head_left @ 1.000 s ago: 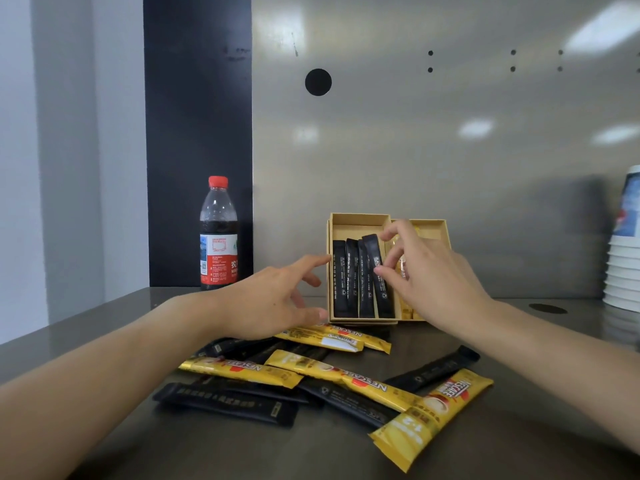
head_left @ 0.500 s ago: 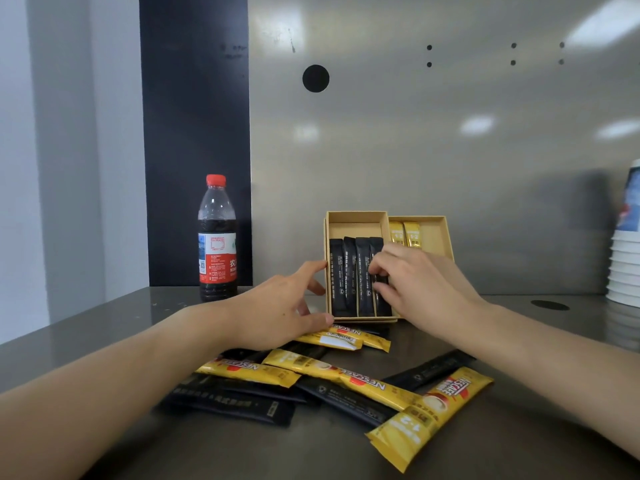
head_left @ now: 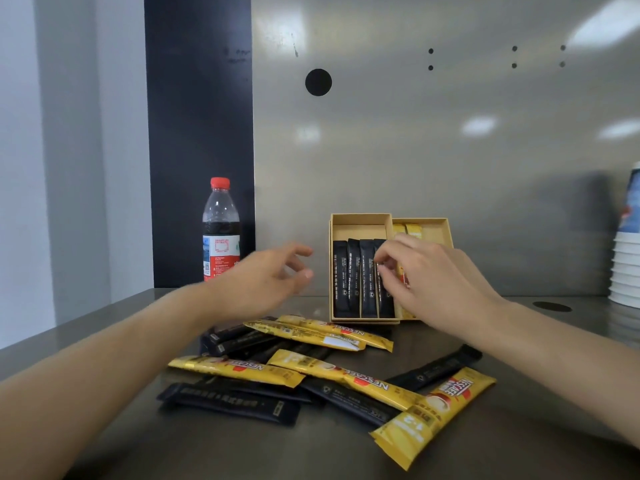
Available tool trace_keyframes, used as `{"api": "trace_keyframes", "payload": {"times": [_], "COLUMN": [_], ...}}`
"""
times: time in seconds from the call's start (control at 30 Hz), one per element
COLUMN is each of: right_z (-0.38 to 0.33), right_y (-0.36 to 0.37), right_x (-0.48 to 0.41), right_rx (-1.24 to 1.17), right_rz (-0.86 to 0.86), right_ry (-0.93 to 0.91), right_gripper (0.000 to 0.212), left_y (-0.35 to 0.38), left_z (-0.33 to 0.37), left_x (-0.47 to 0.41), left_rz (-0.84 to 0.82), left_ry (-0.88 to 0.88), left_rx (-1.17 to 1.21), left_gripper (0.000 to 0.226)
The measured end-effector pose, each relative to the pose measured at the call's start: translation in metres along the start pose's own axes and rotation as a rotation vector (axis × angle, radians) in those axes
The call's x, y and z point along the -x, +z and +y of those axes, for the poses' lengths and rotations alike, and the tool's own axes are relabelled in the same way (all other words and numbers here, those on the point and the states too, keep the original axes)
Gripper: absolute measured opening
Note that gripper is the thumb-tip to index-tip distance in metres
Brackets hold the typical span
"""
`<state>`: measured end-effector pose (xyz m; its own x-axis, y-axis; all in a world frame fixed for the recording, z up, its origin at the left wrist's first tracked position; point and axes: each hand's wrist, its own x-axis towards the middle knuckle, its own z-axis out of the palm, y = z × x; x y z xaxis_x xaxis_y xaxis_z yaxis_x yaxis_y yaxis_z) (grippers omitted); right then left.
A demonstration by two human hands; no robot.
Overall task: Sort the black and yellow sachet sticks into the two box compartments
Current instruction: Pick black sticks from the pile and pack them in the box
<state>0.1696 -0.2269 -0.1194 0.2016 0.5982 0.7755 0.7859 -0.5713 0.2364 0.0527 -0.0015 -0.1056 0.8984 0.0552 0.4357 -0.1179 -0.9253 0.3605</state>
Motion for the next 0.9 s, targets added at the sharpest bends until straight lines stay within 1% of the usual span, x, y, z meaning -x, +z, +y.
{"api": "trace_keyframes", "payload": {"times": [0.07,0.17,0.27,0.4,0.43,0.53,0.63,0.7,0.77,0.83,0.9], "right_z": [-0.001,-0.008,-0.022,-0.041,-0.044,-0.048,-0.049,-0.049,-0.050,-0.051,-0.051], "right_y": [-0.007,-0.012,-0.012,-0.012,-0.013,-0.014,-0.014,-0.015,-0.015,-0.013,-0.012], "right_x": [0.000,-0.001,0.000,0.005,0.006,0.008,0.009,0.010,0.010,0.011,0.012], "right_rx": [-0.049,-0.164,-0.273,-0.323,-0.325,-0.310,-0.291,-0.292,-0.313,-0.313,-0.323], "right_rz": [0.050,0.077,0.043,-0.061,-0.080,-0.142,-0.188,-0.222,-0.250,-0.269,-0.342], "right_ry": [0.026,0.062,0.023,-0.095,-0.117,-0.157,-0.190,-0.195,-0.192,-0.211,-0.215], "right_gripper": [0.012,0.009,0.009,0.009,0.009,0.008,0.008,0.008,0.009,0.013,0.022], "left_y": [-0.014,-0.029,-0.037,-0.043,-0.045,-0.051,-0.054,-0.056,-0.056,-0.053,-0.048], "left_z": [-0.011,-0.020,-0.020,-0.023,-0.024,-0.027,-0.026,-0.023,-0.022,-0.023,-0.025], "left_x": [0.000,0.003,0.008,0.009,0.011,0.015,0.020,0.022,0.022,0.021,0.019], "left_rz": [0.052,0.003,-0.084,-0.184,-0.220,-0.371,-0.516,-0.552,-0.579,-0.590,-0.581], "left_ry": [-0.027,-0.037,-0.041,-0.106,-0.129,-0.238,-0.383,-0.431,-0.437,-0.420,-0.398], "left_rx": [0.009,-0.034,-0.078,-0.170,-0.214,-0.356,-0.399,-0.347,-0.293,-0.286,-0.304], "left_gripper": [0.036,0.021,0.016,0.010,0.010,0.022,0.030,0.034,0.037,0.034,0.029]}}
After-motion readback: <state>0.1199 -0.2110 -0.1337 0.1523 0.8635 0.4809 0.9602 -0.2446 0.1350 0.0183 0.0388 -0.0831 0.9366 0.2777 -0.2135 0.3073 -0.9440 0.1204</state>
